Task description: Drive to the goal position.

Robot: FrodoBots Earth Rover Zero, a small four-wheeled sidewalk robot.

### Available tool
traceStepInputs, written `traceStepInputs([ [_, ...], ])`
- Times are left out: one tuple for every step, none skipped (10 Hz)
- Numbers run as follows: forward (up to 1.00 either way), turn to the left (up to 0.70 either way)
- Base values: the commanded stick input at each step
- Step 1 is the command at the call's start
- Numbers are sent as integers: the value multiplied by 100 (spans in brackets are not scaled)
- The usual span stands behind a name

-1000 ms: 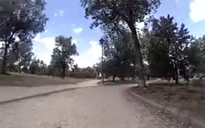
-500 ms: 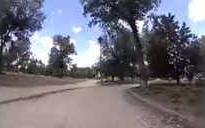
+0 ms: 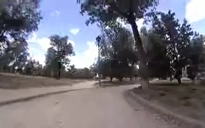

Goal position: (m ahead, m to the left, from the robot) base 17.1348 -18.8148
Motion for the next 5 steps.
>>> traceStepInputs([
  [100,-4],
  [100,-11],
  [100,-9],
  [100,-7],
  [100,0],
])
